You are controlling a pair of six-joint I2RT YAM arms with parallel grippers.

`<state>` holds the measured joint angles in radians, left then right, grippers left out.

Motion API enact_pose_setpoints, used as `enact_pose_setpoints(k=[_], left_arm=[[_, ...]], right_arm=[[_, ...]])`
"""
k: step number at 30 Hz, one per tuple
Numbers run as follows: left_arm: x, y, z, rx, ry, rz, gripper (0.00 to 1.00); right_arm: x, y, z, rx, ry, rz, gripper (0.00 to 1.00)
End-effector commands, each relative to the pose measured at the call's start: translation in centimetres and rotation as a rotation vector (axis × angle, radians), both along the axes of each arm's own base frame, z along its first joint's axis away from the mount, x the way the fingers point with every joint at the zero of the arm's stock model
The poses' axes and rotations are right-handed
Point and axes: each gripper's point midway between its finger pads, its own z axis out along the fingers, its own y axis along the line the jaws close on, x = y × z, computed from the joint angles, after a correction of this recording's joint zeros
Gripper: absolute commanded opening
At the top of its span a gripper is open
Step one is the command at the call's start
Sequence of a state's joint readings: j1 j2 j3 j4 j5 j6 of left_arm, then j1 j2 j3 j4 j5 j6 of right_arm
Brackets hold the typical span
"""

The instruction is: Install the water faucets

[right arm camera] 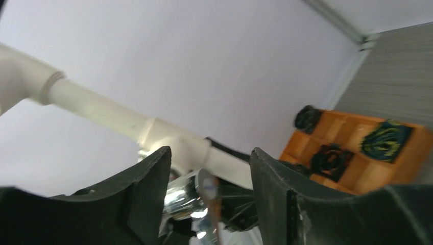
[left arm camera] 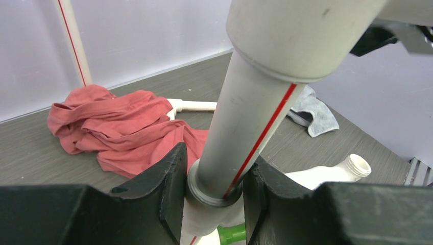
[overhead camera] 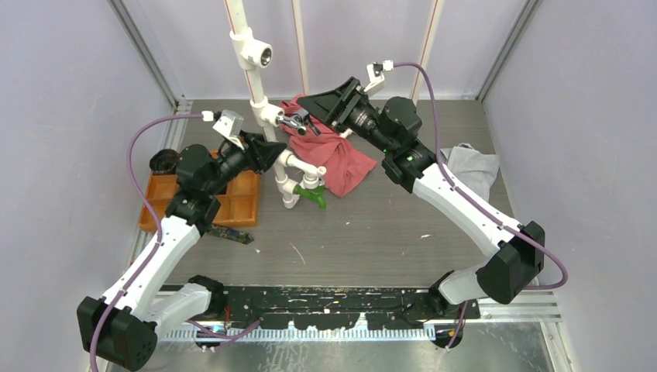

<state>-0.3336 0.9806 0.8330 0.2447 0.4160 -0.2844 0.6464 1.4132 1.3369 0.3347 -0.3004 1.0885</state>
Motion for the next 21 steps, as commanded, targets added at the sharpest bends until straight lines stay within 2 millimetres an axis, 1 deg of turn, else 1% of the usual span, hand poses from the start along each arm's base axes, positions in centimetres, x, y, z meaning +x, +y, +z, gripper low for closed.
enact_pose_setpoints(k=[1,3,7,8,10,12,13,14,16,18,19,21], left_arm=[[-1.0,0.1,1.4,-0.092,0.039,-0.008,0.0],[-1.0,0.1,1.4,-0.093,0.039,-0.008,0.0],[-0.9,0.1,1.5,-0.096,0.038,-0.01,0.0],[-0.9,0.1,1.5,-0.096,0.037,-0.01,0.0],[-0.9,0.0,1.5,-0.095,0.039,-0.012,0.0],[-0.9,0.0,1.5,-0.098,0.039,-0.013,0.0],[-0.8,0.0,1.5,-0.099,0.041,-0.014,0.0],[-0.8,0.0,1.5,-0.098,0.042,-0.015,0.0],[-0.8,-0.1,1.7,-0.1,0.04,-0.018,0.0],[-0.8,-0.1,1.8,-0.101,0.039,-0.016,0.0],[-0.8,-0.1,1.9,-0.101,0.038,-0.016,0.0],[-0.8,-0.1,1.9,-0.102,0.039,-0.017,0.0]], right_arm=[[1.7,-4.0,1.7,-0.089,-0.089,-0.238,0.69],[1.8,-5.4,2.4,-0.135,-0.15,-0.314,0.82],[1.6,-8.5,4.0,-0.279,-0.309,-0.467,0.98],[1.3,-9.4,4.7,-0.307,-0.363,-0.502,0.99],[0.1,-10.2,6.3,-0.376,-0.539,-0.531,0.99],[-1.7,-10.1,7.4,-0.431,-0.772,-0.516,0.99],[-2.8,-9.7,7.5,-0.463,-0.9,-0.491,0.98],[-3.9,-9.4,7.5,-0.496,-1.02,-0.467,0.98],[-5.8,-8.4,6.8,-0.555,-1.214,-0.383,0.99],[-7.8,-7.4,5.9,-0.589,-1.372,-0.282,0.99],[-8.4,-7.2,5.6,-0.596,-1.424,-0.256,0.99],[-8.8,-6.9,5.2,-0.61,-1.484,-0.247,0.99]])
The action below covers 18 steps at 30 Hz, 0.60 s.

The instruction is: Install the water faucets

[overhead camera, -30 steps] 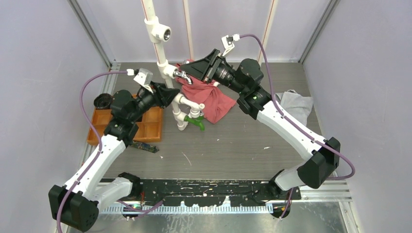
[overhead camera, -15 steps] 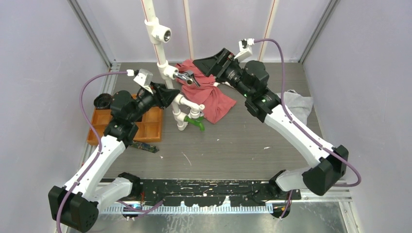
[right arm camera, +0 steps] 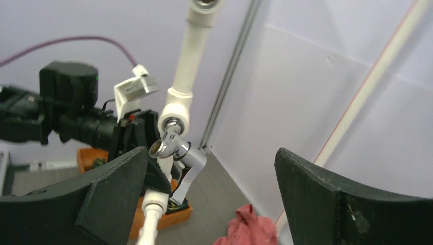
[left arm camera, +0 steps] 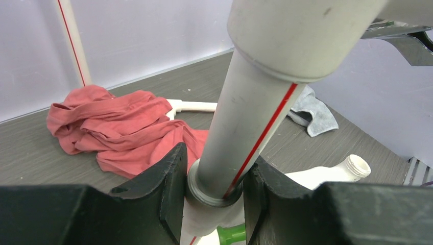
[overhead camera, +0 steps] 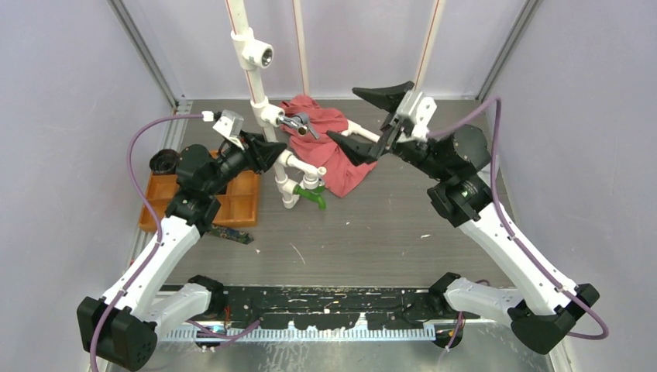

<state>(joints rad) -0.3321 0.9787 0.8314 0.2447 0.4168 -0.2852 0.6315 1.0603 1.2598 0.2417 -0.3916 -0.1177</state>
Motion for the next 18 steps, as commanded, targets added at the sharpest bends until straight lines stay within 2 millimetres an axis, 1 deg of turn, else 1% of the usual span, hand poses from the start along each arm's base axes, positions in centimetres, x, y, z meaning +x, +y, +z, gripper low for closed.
enact_pose_setpoints(k=[1,4,6,7,11,14,16,18], left_arm=[[-0.7,-0.2,1.9,-0.103,0.044,-0.017,0.0],[-0.6,-0.5,1.8,-0.103,0.051,-0.025,0.0],[-0.6,-0.6,1.8,-0.103,0.053,-0.027,0.0],[-0.6,-0.6,1.7,-0.103,0.054,-0.029,0.0],[-0.5,-0.5,1.7,-0.096,0.054,-0.017,0.0],[-0.6,-0.5,1.7,-0.096,0.054,-0.017,0.0],[-0.6,-0.5,1.8,-0.096,0.054,-0.017,0.0],[-0.5,-0.6,1.6,-0.096,0.058,-0.013,0.0]], right_arm=[[-2.3,1.7,-0.6,-0.178,-0.333,0.086,0.99],[-1.7,2.6,-0.6,-0.196,-0.345,0.102,0.99],[-0.9,3.5,-0.9,-0.216,-0.343,0.107,0.99],[-0.4,4.1,-1.4,-0.229,-0.337,0.117,0.99],[0.4,5.7,-2.1,-0.259,-0.32,0.165,0.99],[1.4,6.7,-2.4,-0.276,-0.289,0.173,0.97],[1.9,7.5,-2.6,-0.266,-0.256,0.182,0.95],[2.5,8.3,-2.7,-0.231,-0.187,0.196,0.89]])
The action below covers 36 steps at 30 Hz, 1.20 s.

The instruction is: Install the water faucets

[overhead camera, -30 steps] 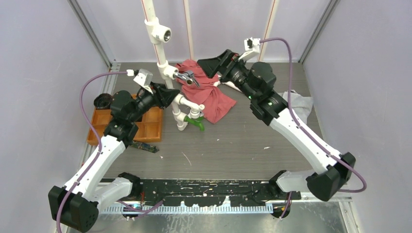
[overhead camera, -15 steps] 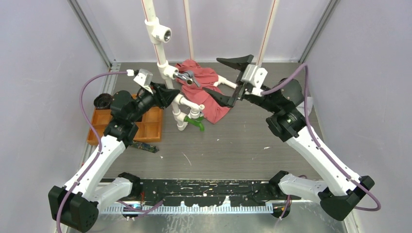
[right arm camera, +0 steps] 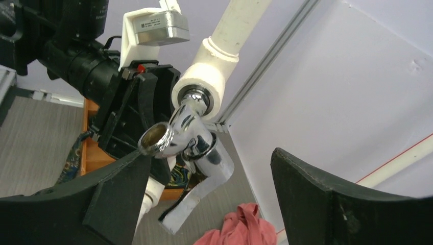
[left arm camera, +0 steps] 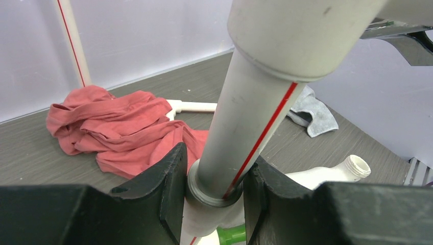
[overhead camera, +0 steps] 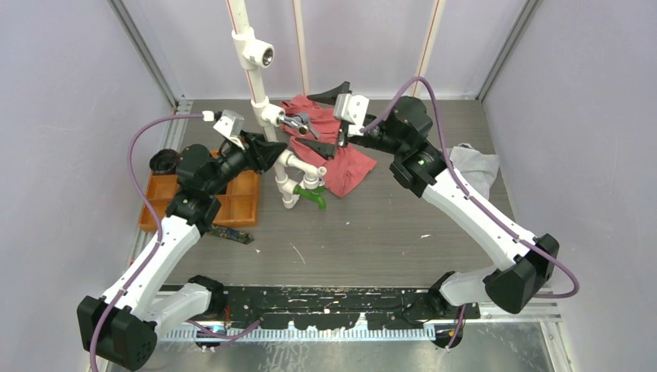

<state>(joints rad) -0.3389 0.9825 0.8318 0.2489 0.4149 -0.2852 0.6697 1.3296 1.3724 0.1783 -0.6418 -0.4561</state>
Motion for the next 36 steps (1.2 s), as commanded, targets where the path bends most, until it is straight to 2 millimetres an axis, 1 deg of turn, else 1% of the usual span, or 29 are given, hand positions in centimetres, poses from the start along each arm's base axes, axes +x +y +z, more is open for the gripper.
enact_pose_setpoints(k=[1,2,3,4,5,6,9,11,14,16,18,19,21,23,24,25,26,27,28,31,32,34,36], left_arm=[[-0.5,-0.4,1.6,-0.095,0.062,-0.008,0.0],[-0.5,-0.4,1.6,-0.096,0.063,-0.008,0.0],[-0.5,-0.4,1.5,-0.096,0.065,-0.009,0.0],[-0.5,-0.4,1.6,-0.097,0.062,-0.01,0.0],[-0.6,-0.5,1.7,-0.096,0.06,-0.011,0.0],[-0.6,-0.4,1.7,-0.095,0.058,-0.01,0.0],[-0.7,-0.4,1.7,-0.092,0.054,-0.008,0.0],[-0.7,-0.4,1.6,-0.092,0.058,-0.01,0.0],[-0.7,-0.4,1.6,-0.096,0.055,-0.011,0.0],[-0.8,-0.4,1.6,-0.096,0.055,-0.01,0.0],[-0.9,-0.3,1.5,-0.095,0.054,-0.009,0.0],[-1.0,-0.3,1.5,-0.097,0.053,-0.011,0.0],[-1.1,-0.4,1.4,-0.099,0.056,-0.017,0.0],[-1.2,-0.5,1.5,-0.1,0.055,-0.023,0.0],[-1.2,-0.6,1.5,-0.1,0.053,-0.025,0.0],[-1.3,-0.6,1.6,-0.102,0.05,-0.025,0.0],[-1.4,-0.5,1.7,-0.103,0.047,-0.025,0.0],[-1.5,-0.5,1.8,-0.103,0.045,-0.023,0.0],[-1.5,-0.4,1.9,-0.103,0.043,-0.022,0.0],[-1.6,-0.4,1.9,-0.104,0.04,-0.021,0.0],[-1.6,-0.4,2.0,-0.105,0.04,-0.023,0.0],[-1.7,-0.5,2.1,-0.106,0.038,-0.026,0.0],[-1.6,-0.4,2.3,-0.1,0.027,-0.018,0.0]], right_arm=[[-0.3,0.9,3.4,0.092,0.039,0.027,0.84],[0.1,1.1,3.3,0.102,0.076,0.02,0.78],[0.5,1.4,3.1,0.109,0.122,0.014,0.7],[0.7,1.4,3.0,0.111,0.142,0.01,0.67],[0.8,1.5,2.8,0.114,0.165,0.008,0.61],[0.8,1.6,2.7,0.119,0.186,0.01,0.54],[0.6,1.5,2.9,0.151,0.264,0.016,0.38],[0.2,1.7,3.1,0.18,0.361,0.037,0.31],[-0.3,1.9,3.7,0.247,0.573,0.072,0.28],[-0.9,1.9,4.6,0.326,0.759,0.106,0.25],[-1.2,1.8,5.0,0.422,0.948,0.127,0.24],[-1.5,1.7,5.4,0.477,1.03,0.164,0.24],[-2.4,1.5,5.3,0.587,1.223,0.282,0.22],[-3.4,1.2,5.7,0.663,1.358,0.406,0.21],[-3.5,1.1,5.8,0.691,1.439,0.444,0.2],[-3.7,0.9,5.9,0.708,1.47,0.468,0.2],[-3.8,0.7,6.0,0.723,1.49,0.481,0.21],[-3.9,0.4,6.0,0.738,1.498,0.482,0.26],[-3.9,0.1,6.0,0.753,1.498,0.464,0.35],[-3.6,-1.0,6.2,0.78,1.424,0.357,0.69],[-3.5,-1.5,6.2,0.782,1.387,0.307,0.76],[-3.5,-2.5,6.4,0.762,1.262,0.203,0.83],[-3.1,-3.9,6.6,0.716,1.126,0.056,0.91]])
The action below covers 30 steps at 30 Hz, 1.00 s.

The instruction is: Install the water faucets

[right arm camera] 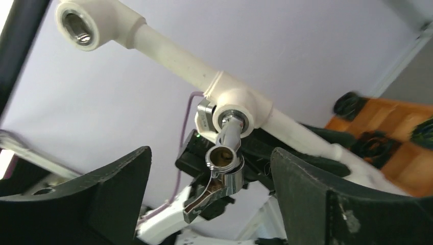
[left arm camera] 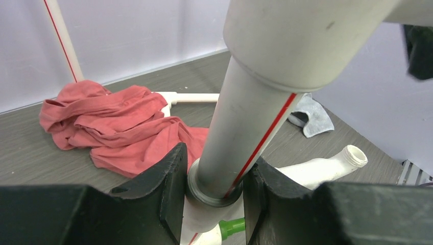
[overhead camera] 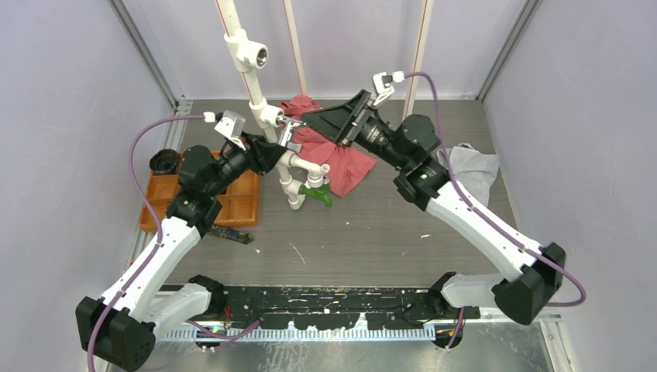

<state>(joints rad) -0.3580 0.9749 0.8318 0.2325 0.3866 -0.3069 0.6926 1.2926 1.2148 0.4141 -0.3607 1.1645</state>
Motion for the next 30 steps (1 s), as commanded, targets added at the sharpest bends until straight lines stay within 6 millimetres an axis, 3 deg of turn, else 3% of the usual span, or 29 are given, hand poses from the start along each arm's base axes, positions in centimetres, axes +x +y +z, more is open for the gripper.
enact_pose_setpoints(k=[1,6,9,10,12,16,22,24,28,30], left_arm=[[-1.3,0.0,2.6,-0.077,-0.006,-0.015,0.0],[-1.0,0.8,3.9,-0.033,-0.038,0.026,0.0],[-1.1,0.8,4.9,-0.031,-0.063,0.023,0.0],[-1.1,0.9,5.8,-0.029,-0.089,0.027,0.0],[-1.2,1.0,6.4,-0.021,-0.105,0.032,0.0],[-1.4,1.3,7.5,-0.006,-0.136,0.042,0.0],[-1.6,1.2,7.6,-0.03,-0.111,0.034,0.0],[-1.6,1.1,7.3,-0.036,-0.092,0.029,0.11],[-1.8,0.9,6.8,-0.046,-0.071,0.016,0.61],[-1.9,0.9,6.6,-0.048,-0.065,0.016,0.76]], right_arm=[[-0.7,-4.9,5.3,-0.134,-0.279,-0.268,0.94],[-1.4,-7.4,7.5,-0.401,-0.662,-0.407,0.98],[-3.5,-6.7,7.5,-0.524,-0.961,-0.332,0.98],[-5.7,-6.2,6.6,-0.586,-1.204,-0.287,1.0],[-6.7,-6.1,5.7,-0.645,-1.326,-0.298,1.0],[-6.5,-6.2,4.7,-0.79,-1.539,-0.437,1.0],[-6.9,-4.3,4.4,-0.909,-1.831,-0.616,1.0],[-6.3,-3.5,4.3,-0.988,-1.891,-0.625,1.0],[-5.5,-1.4,3.7,-1.093,-2.016,-0.681,1.0],[-4.7,-0.6,3.5,-1.141,-2.052,-0.723,1.0]])
